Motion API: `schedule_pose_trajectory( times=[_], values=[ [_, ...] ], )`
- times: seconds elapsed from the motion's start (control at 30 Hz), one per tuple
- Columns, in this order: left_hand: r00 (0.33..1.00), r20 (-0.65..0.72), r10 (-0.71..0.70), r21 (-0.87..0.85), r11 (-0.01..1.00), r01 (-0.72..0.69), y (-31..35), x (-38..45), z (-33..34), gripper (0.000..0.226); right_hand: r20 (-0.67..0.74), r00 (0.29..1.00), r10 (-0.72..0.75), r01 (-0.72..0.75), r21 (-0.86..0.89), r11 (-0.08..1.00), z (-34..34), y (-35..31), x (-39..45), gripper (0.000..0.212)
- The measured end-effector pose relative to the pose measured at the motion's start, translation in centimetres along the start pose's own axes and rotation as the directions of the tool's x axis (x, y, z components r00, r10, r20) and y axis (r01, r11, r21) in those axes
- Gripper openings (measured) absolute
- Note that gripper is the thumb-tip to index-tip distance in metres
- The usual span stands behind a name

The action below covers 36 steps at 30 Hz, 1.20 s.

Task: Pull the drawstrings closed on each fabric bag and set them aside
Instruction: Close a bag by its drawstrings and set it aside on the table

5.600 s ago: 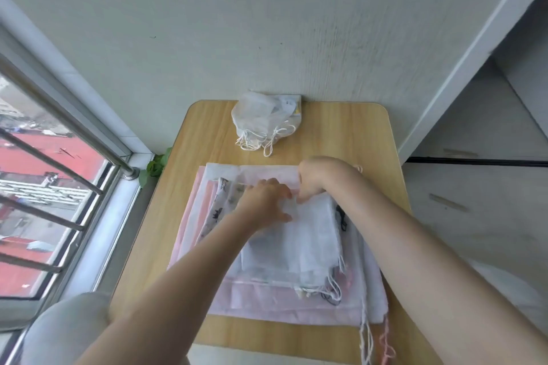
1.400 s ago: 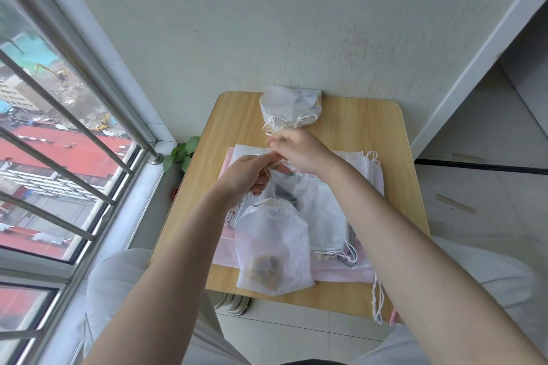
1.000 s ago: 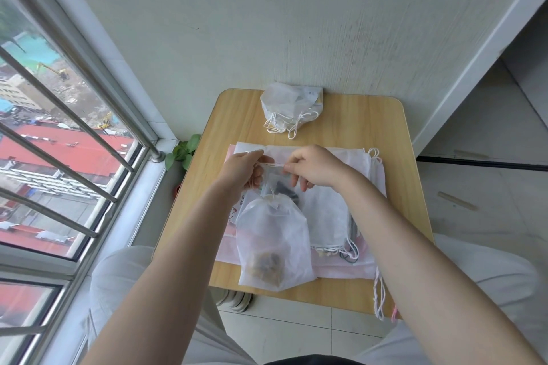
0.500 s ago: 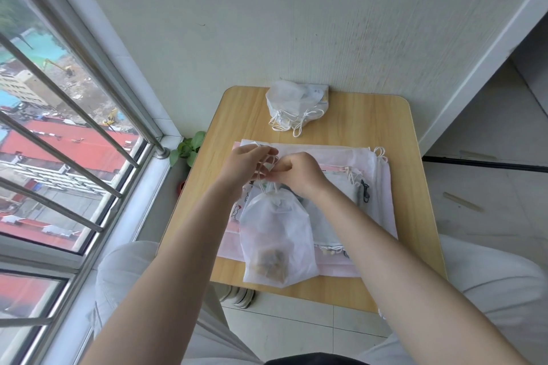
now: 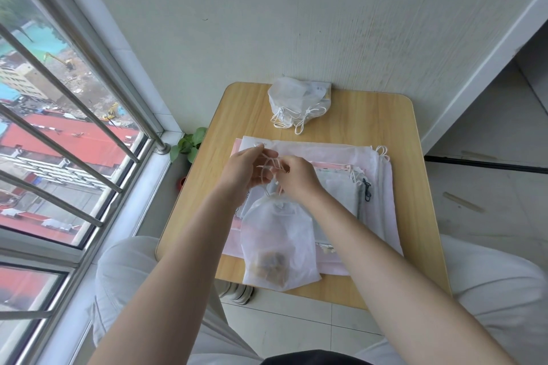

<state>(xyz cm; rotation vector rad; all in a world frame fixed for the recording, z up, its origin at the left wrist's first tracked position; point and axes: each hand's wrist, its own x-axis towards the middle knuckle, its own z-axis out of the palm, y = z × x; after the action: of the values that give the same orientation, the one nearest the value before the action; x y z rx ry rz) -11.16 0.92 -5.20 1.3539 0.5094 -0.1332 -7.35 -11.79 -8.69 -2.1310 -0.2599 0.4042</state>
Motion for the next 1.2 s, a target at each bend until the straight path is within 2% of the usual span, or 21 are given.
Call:
schedule_pose_trajectory(
  times=[0.07,0.13,0.2,0.27,0.33,0.37,0.4,0.47,0.5,0.53,0.57,0.6,0.63,0.67,0.77,0.83,0.93,1.0,1.07,1.13,1.2],
  values=[
    [1.0,0.003,-0.013,-0.031,0.999,0.013,-0.3,-0.2,-0.2,0.033,0.138,0.99,0.039,-0.065,0.194,0.979,-0.7,0.3,0.0,0.011],
    [1.0,-0.018,-0.015,-0.06,0.998,0.014,-0.5,-0.2,-0.4,0.033,0.261,0.964,0.048,-0.15,0.388,0.909,-1.7,0.8,-0.3,0.021],
    [0.999,-0.036,-0.018,-0.091,0.996,0.014,-0.8,-0.1,-0.7,0.035,0.328,0.943,0.047,-0.206,0.471,0.858,-2.7,1.6,-0.6,0.019],
    [0.999,-0.031,-0.029,-0.12,0.992,0.025,-1.0,0.1,-0.9,0.035,0.336,0.94,0.055,-0.232,0.514,0.826,-3.5,2.2,-0.8,0.011],
    [0.998,-0.025,-0.052,-0.165,0.985,0.048,-1.3,0.1,-0.9,0.035,0.28,0.954,0.112,-0.258,0.567,0.782,-4.2,2.4,-0.9,0.016],
    [0.997,-0.023,-0.068,-0.199,0.978,0.062,-1.4,0.2,-0.9,0.036,0.249,0.957,0.145,-0.275,0.634,0.723,-4.5,2.2,-0.9,0.022],
    [0.996,-0.017,-0.082,-0.234,0.969,0.076,-1.6,0.2,-1.0,0.037,0.237,0.957,0.168,-0.289,0.74,0.607,-4.7,2.1,-0.8,0.03],
    [0.995,0.015,-0.103,-0.302,0.948,0.102,-2.0,0.3,-1.0,0.039,0.259,0.95,0.174,-0.293,0.933,0.211,-5.0,1.9,-0.9,0.039],
    [0.993,0.031,-0.11,-0.34,0.934,0.114,-2.3,0.3,-1.1,0.039,0.261,0.953,0.155,-0.268,0.963,0.028,-5.0,1.8,-1.1,0.04],
    [0.993,0.037,-0.115,-0.371,0.921,0.12,-2.6,0.3,-1.1,0.039,0.251,0.957,0.144,-0.24,0.967,-0.087,-4.8,1.7,-1.0,0.04],
    [0.992,0.044,-0.116,-0.404,0.906,0.124,-2.7,0.2,-1.0,0.039,0.243,0.959,0.145,-0.224,0.965,-0.136,-4.7,1.6,-0.9,0.041],
    [0.992,0.042,-0.115,-0.427,0.896,0.122,-2.9,0.1,-1.0,0.04,0.255,0.956,0.145,-0.236,0.962,-0.135,-4.5,1.4,-0.9,0.044],
    [0.993,0.043,-0.111,-0.453,0.884,0.118,-3.0,0.0,-1.0,0.04,0.276,0.949,0.15,-0.266,0.96,-0.083,-4.4,1.1,-0.9,0.047],
    [0.994,0.038,-0.106,-0.476,0.872,0.112,-2.9,-0.1,-1.1,0.041,0.286,0.944,0.165,-0.292,0.956,0.013,-4.4,1.0,-0.8,0.047],
    [0.994,0.012,-0.105,-0.627,0.774,0.089,-3.1,0.0,-1.5,0.036,0.195,0.95,0.242,-0.288,0.846,0.449,-4.7,1.1,-0.8,0.045],
    [0.994,-0.01,-0.107,-0.694,0.716,0.07,-3.2,0.1,-1.9,0.028,0.087,0.97,0.229,-0.228,0.659,0.717,-4.9,1.0,-1.1,0.038],
    [0.99,-0.023,-0.136,-0.643,0.761,0.09,-3.4,0.0,-2.0,0.041,0.018,0.995,0.1,-0.101,0.279,0.955,-4.9,0.4,-1.6,0.022],
    [0.99,-0.05,-0.131,-0.532,0.842,0.084,-3.3,-0.3,-1.7,0.044,0.068,0.997,-0.029,0.034,-0.083,0.996,-4.6,-0.1,-1.7,0.019],
    [0.987,-0.113,-0.115,-0.372,0.926,0.065,-3.1,-0.4,-1.3,0.046,0.141,0.986,-0.094,0.149,-0.455,0.878,-4.3,-0.7,-1.9,0.028],
    [0.983,-0.17,-0.069,-0.226,0.974,0.03,-2.9,-0.4,-1.1,0.048,0.173,0.981,-0.084,0.176,-0.622,0.763,-4.1,-0.8,-1.9,0.043],
    [0.981,-0.195,-0.011,-0.113,0.993,-0.011,-2.7,-0.5,-0.9,0.049,0.174,0.983,-0.058,0.158,-0.641,0.751,-3.8,-0.8,-2.0,0.048]
  ],
)
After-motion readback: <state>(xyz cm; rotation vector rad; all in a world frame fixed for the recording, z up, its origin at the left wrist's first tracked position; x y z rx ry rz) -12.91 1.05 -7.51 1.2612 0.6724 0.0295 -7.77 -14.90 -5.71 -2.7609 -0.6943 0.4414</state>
